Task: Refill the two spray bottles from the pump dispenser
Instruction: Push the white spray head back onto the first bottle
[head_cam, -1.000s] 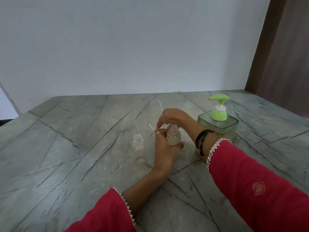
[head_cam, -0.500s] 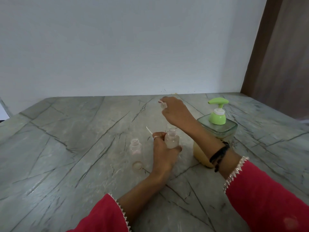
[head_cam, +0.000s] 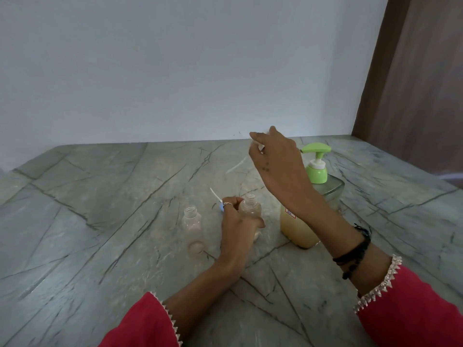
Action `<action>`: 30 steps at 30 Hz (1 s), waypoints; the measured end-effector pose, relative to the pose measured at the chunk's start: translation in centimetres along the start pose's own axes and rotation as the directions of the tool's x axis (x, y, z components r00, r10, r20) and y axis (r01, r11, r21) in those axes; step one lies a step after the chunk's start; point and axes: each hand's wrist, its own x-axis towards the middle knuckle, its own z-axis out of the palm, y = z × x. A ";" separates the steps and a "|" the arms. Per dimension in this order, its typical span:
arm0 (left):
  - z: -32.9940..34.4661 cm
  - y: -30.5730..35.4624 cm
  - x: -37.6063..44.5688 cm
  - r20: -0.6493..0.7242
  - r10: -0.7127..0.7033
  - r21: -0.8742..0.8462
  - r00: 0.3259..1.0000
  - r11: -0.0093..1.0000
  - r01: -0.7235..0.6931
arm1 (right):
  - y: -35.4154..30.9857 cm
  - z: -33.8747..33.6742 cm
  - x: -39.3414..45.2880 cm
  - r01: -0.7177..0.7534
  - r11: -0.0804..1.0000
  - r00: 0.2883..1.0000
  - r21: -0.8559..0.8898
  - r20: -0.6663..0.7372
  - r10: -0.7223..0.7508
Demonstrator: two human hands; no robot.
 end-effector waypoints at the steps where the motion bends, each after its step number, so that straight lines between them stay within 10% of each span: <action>1: 0.0 0.1 -0.1 0.002 0.000 -0.002 1.000 1.000 0.000 | 0.1 0.0 0.0 -0.002 1.000 1.000 -0.024 -0.001 0.002; 30: 0.1 0.2 -0.2 0.023 0.000 -0.001 1.000 1.000 0.000 | 1.3 -0.2 -2.9 0.244 0.970 0.970 -0.002 -0.017 -0.244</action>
